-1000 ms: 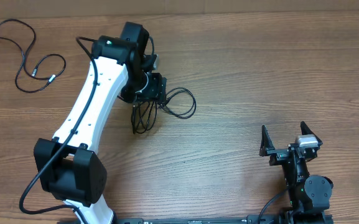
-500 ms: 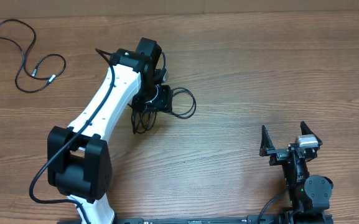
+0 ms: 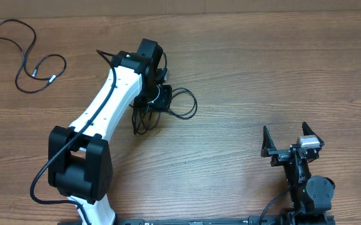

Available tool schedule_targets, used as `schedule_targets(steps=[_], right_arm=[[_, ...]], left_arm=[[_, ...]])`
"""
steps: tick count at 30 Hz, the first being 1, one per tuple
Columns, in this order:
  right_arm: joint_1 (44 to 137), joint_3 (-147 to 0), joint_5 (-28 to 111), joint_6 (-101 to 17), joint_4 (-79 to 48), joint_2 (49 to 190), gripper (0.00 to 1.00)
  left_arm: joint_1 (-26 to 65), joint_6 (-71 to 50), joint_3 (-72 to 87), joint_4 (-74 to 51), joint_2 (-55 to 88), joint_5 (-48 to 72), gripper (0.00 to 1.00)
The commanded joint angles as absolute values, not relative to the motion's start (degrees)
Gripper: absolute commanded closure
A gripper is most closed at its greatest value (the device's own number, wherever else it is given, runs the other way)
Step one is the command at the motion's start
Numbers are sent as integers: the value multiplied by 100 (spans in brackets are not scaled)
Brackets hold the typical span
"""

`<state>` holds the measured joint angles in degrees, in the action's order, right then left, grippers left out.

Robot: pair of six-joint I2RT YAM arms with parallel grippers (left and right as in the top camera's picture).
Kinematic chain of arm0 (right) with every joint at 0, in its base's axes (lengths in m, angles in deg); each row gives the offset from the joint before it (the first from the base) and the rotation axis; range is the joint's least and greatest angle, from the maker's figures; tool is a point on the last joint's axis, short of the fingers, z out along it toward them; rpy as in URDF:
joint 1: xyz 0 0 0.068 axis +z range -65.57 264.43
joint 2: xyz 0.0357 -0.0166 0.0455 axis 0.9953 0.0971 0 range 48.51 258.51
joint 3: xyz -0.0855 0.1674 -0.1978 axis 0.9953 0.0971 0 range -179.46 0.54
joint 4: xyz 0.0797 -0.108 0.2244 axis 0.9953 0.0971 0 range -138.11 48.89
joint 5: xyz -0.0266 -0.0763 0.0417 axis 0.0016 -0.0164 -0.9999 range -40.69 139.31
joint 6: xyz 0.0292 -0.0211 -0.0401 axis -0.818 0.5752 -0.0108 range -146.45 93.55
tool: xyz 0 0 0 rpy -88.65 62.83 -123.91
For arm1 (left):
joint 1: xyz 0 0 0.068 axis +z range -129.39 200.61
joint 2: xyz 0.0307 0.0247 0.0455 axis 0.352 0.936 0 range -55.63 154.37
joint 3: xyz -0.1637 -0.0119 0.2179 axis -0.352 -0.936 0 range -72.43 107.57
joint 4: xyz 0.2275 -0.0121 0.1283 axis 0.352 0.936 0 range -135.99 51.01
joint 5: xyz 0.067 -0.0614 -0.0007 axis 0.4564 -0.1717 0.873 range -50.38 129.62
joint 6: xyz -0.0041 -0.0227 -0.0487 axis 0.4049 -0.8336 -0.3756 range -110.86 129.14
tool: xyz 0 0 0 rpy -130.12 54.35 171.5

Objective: Untangle cables
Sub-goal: 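Lower the left gripper onto the central tangle and grasp a cable strand, then lift the grasped cable up and pull it toward the left edge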

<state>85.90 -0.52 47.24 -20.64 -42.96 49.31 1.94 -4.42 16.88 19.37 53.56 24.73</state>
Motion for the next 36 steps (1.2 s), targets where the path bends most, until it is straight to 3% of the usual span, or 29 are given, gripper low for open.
schedule_targets(steps=[1, 9, 17, 26, 36], right_arm=[[8564, 5, 4792, -2058, -4335, 4889, 0], [8564, 5, 4794, -2058, -4335, 4889, 0], [8564, 5, 4792, -2058, -4335, 4889, 0], [8564, 5, 4792, -2058, -4335, 4889, 0], [8564, 5, 4792, -2058, -4335, 4889, 0]], left_arm=[[185, -464, 1677, 1897, 5387, 2479, 96], [200, -475, 3037, 2824, 5297, 2127, 96], [200, -528, 6230, 3810, 5291, 851, 96], [510, -2296, 9220, 3237, 5288, 735, 96], [1004, -3266, 10759, 1828, 5288, 755, 96]])
